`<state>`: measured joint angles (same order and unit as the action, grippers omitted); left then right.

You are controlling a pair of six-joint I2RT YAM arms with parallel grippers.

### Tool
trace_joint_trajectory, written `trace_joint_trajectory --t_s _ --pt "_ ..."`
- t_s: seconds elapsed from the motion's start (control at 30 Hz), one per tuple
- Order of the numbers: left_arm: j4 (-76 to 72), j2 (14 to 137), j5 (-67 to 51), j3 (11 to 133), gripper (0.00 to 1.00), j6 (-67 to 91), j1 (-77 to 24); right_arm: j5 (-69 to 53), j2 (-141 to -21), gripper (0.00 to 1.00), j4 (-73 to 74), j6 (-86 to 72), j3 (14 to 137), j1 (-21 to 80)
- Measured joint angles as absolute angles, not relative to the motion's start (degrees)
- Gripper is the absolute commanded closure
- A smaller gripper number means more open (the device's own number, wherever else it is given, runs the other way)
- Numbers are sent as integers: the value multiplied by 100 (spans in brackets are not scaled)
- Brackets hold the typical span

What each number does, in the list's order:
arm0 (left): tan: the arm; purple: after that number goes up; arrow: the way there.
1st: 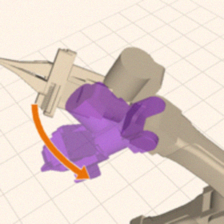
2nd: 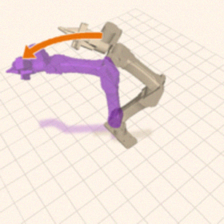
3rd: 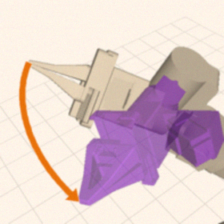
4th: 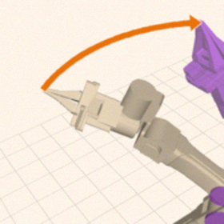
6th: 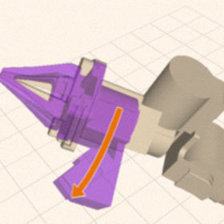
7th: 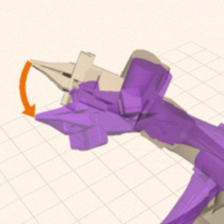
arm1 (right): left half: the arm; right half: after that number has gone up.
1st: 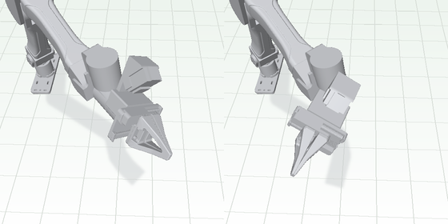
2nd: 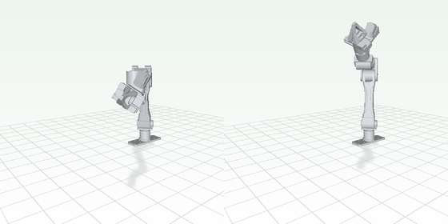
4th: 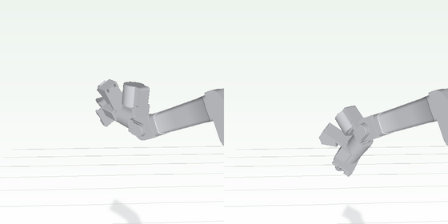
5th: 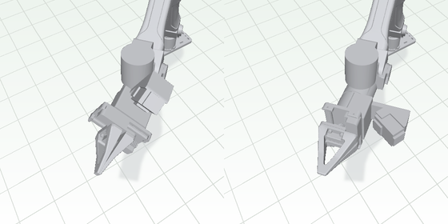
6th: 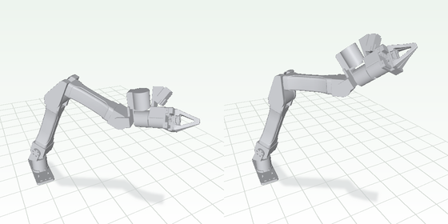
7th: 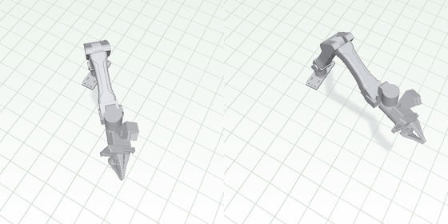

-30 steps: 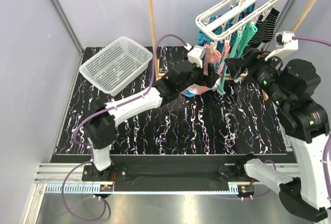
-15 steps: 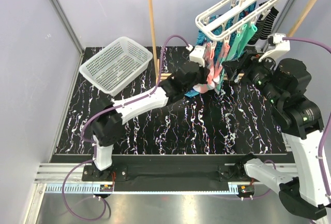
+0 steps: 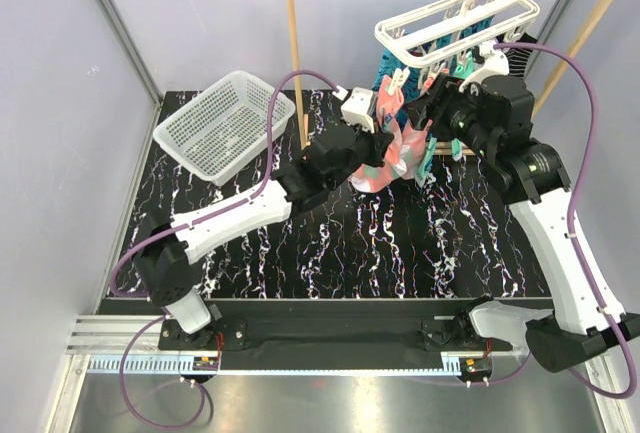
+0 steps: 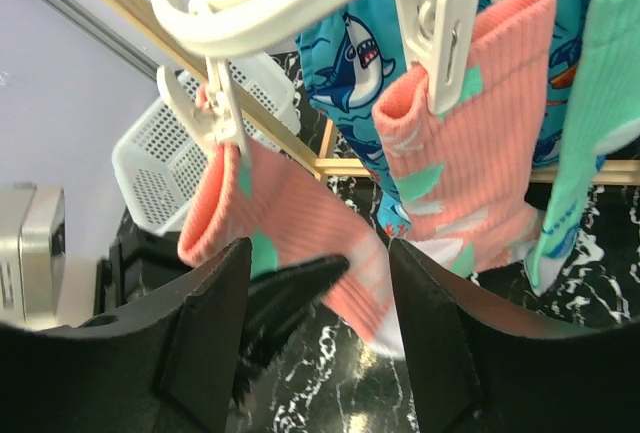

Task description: Remove the socks clipped to the hanger

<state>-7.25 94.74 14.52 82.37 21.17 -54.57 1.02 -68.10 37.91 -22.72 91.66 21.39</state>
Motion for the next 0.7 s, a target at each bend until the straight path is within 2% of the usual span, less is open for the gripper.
trace_joint_trajectory --t_s 0.4,0.7 --pt "-657 9459 1404 8182 100 2078 -5638 -117 -7035 31 2978 -2591 9262 2139" --pt "-659 9459 1389 8182 100 2012 -5704 -104 -7043 33 2565 -2589 9255 2139"
